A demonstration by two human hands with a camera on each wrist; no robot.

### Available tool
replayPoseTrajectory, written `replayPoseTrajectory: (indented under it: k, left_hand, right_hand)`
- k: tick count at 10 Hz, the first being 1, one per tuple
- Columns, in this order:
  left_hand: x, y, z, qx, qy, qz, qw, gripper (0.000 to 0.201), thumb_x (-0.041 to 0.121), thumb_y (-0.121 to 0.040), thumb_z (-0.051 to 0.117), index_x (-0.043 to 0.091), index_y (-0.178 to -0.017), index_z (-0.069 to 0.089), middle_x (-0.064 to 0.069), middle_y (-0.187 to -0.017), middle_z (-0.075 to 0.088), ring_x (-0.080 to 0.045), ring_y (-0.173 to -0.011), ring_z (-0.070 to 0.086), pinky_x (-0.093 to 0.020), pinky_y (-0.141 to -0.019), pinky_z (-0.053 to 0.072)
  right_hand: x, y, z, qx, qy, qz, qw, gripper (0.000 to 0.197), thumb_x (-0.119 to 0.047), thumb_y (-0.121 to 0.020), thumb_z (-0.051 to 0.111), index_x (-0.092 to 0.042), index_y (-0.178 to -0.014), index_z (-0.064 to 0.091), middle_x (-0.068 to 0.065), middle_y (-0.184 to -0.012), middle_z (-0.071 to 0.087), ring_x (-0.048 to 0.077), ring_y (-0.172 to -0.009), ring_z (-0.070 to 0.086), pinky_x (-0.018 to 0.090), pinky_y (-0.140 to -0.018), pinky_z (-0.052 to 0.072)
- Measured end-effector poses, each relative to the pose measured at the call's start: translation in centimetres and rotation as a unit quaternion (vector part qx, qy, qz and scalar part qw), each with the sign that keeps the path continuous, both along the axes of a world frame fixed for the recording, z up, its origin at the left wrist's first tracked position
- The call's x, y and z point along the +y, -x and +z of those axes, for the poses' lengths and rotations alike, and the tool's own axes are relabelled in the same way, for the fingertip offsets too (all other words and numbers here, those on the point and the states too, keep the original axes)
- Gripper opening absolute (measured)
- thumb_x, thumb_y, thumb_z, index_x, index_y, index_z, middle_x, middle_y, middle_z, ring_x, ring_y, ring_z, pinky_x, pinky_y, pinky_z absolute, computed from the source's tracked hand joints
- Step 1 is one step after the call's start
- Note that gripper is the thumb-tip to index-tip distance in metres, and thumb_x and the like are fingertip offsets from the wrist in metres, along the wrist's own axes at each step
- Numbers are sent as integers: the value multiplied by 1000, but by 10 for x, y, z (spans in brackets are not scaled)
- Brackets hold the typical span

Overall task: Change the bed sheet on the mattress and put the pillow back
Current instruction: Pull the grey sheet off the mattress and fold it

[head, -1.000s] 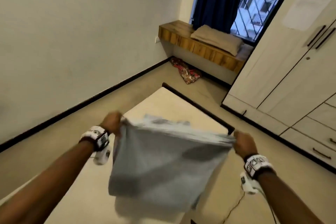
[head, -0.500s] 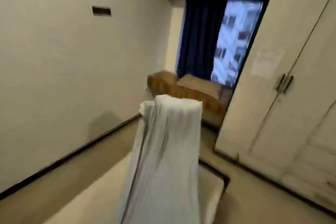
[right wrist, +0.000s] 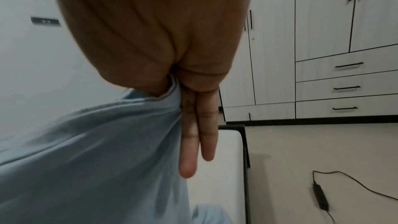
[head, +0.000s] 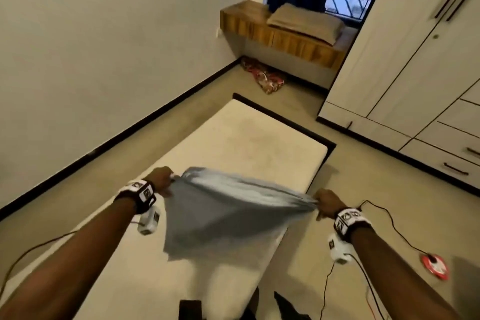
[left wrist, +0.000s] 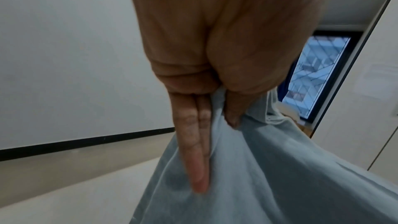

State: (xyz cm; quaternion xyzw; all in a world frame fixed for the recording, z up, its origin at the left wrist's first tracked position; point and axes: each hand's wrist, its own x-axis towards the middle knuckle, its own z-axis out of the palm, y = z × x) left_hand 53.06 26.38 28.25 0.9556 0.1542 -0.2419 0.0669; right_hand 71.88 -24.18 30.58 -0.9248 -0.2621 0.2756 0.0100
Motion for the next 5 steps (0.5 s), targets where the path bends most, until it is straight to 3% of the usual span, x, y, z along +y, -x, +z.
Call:
replayPoseTrajectory:
  k: [1,2,3,4,5]
  left_hand:
    - [-13,-6,59,-68,48,70,994,36,19,-78,85,-3,-101,71,-18,-106,71,-34,-102,67,-34,-80,46]
    - [-11,4,62,-118,127,143,974,21,9,-73,81,-2,-85,69,-16,-87,74,-30,-84,71,-36,-71,54]
    - [-15,21,39,-31,254,186,949,8,2,-81,65,-5,-76,66,-17,-69,74,-39,-82,75,-53,-78,61]
    - [-28,15,37,-17,319,290,902,20,-3,-100,50,7,-83,56,-12,-55,69,-49,-87,71,-51,-74,62]
    - [-19,-34,66,-96,343,354,865,23,-1,-102,50,17,-86,46,2,-50,67,-35,-71,75,-48,-65,63]
  right_hand:
    - [-1,-19,18,-48,-79,-76,993,13,5,-74,74,0,-85,75,17,-82,72,33,-91,72,34,-74,52]
    - [-12,-18,7,-84,-148,-122,978,25,10,-70,71,-3,-89,79,22,-89,74,35,-82,73,32,-69,56]
    - [-23,-18,-18,-56,-132,-157,977,24,8,-72,68,-1,-93,78,19,-88,75,32,-81,73,26,-59,54]
    - [-11,-30,-15,9,-80,-157,984,12,-3,-76,76,1,-87,74,10,-77,75,26,-79,73,28,-64,55]
    - [16,-75,26,37,-98,-133,986,17,-7,-82,76,-10,-67,67,-6,-49,65,16,-67,70,19,-51,44]
